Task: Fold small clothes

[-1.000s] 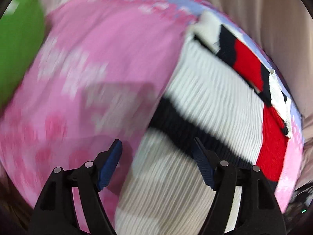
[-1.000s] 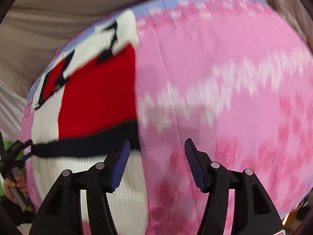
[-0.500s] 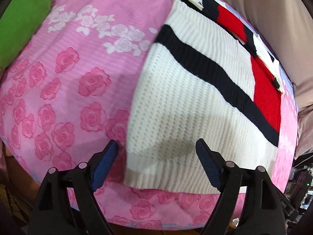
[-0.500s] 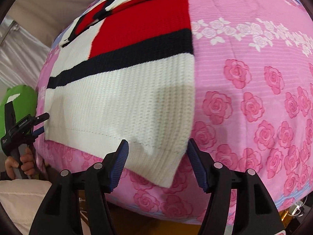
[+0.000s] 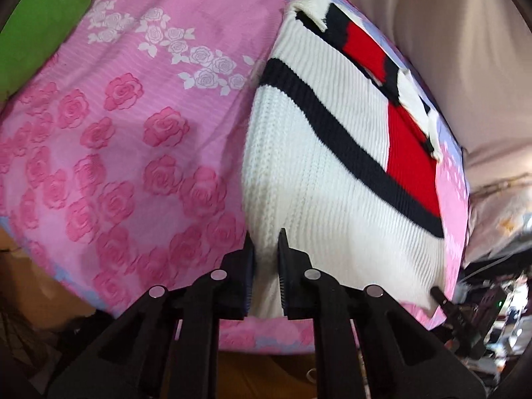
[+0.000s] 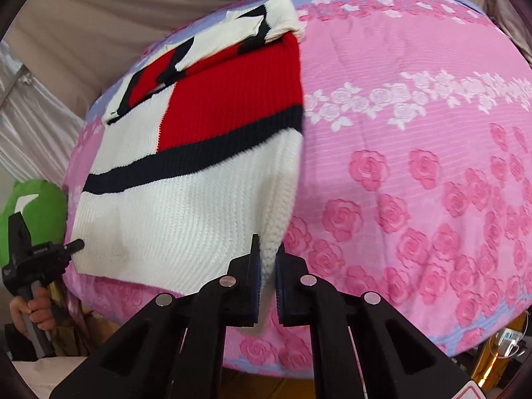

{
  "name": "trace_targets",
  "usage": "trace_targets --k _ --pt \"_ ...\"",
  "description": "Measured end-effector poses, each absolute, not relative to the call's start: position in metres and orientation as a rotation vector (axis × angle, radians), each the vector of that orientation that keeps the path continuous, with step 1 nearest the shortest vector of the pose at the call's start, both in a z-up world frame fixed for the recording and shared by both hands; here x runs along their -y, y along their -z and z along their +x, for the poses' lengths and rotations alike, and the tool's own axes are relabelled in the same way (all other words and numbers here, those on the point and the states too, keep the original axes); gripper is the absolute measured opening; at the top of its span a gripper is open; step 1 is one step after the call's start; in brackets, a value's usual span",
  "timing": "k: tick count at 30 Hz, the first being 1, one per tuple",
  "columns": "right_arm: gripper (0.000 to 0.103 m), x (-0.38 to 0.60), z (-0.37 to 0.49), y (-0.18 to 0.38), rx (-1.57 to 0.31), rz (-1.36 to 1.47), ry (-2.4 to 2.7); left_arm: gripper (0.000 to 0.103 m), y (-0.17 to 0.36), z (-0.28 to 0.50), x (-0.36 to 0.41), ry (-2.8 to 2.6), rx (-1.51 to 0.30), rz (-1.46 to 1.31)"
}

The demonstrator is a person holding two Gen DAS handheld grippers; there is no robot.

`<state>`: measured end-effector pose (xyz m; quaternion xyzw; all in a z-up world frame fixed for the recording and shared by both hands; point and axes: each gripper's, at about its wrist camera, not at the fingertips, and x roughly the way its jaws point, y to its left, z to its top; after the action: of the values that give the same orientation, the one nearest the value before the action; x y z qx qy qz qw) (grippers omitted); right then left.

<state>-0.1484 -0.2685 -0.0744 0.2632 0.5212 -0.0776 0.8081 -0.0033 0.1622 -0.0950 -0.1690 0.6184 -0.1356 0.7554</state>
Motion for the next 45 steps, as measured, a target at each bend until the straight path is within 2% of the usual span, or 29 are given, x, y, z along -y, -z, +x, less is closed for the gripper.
trace_targets --k 5,9,10,11,12,14,17,19,21,22,23,24,25,28,35,41,43,45 --pt "0.007 0.271 -0.163 0.087 -1.155 0.544 0.172 0.013 0.117 -0.007 -0.156 0.266 -1.388 -0.334" --pt "0.009 0.265 -0.150 0.109 -1.206 0.550 0.162 0.020 0.130 -0.002 -0.152 0.229 -1.400 -0.331" --pt "0.014 0.264 -0.148 0.113 -1.223 0.546 0.161 0.025 0.130 -0.001 -0.151 0.231 -1.393 -0.341" --pt "0.014 0.262 -0.145 0.118 -1.245 0.544 0.157 0.035 0.130 0.000 -0.151 0.227 -1.382 -0.346" --pt "0.015 0.262 -0.144 0.120 -1.253 0.539 0.168 0.040 0.128 0.001 -0.150 0.214 -1.364 -0.343" --pt "0.017 0.263 -0.145 0.120 -1.243 0.545 0.171 0.069 0.125 0.000 -0.152 0.162 -1.340 -0.313" --pt "0.028 0.263 -0.148 0.119 -1.226 0.555 0.162 0.082 0.127 0.000 -0.146 0.123 -1.332 -0.289" --pt "0.043 0.261 -0.148 0.119 -1.213 0.566 0.149 0.083 0.128 0.002 -0.140 0.111 -1.328 -0.269" --pt "0.049 0.255 -0.145 0.118 -1.206 0.556 0.139 0.077 0.128 0.002 -0.136 0.130 -1.316 -0.262" --pt "0.047 0.250 -0.141 0.117 -1.211 0.526 0.144 0.059 0.128 0.004 -0.132 0.147 -1.314 -0.260" --pt "0.042 0.247 -0.138 0.117 -1.214 0.504 0.146 0.036 0.127 0.005 -0.129 0.182 -1.318 -0.267" --pt "0.023 0.245 -0.135 0.116 -1.215 0.489 0.144 0.024 0.127 0.007 -0.127 0.215 -1.332 -0.285" --pt "0.013 0.245 -0.132 0.116 -1.220 0.490 0.139 0.013 0.128 0.009 -0.124 0.241 -1.356 -0.313" --pt "0.008 0.253 -0.130 0.109 -1.193 0.545 0.142 0.011 0.114 0.007 -0.127 0.262 -1.337 -0.331" --pt "0.006 0.275 -0.162 0.048 -1.092 0.569 0.147 0.009 0.069 -0.027 -0.134 0.375 -1.351 -0.258" --pt "0.006 0.265 -0.223 0.053 -1.361 0.440 0.054 0.009 0.048 -0.095 -0.136 0.484 -1.524 -0.225" --pt "0.006 0.255 -0.245 0.053 -1.456 0.404 -0.003 0.009 0.030 -0.095 -0.136 0.480 -1.504 -0.244" --pt "0.006 0.252 -0.251 0.039 -1.467 0.407 -0.045 0.010 0.008 -0.073 -0.130 0.478 -1.409 -0.264"
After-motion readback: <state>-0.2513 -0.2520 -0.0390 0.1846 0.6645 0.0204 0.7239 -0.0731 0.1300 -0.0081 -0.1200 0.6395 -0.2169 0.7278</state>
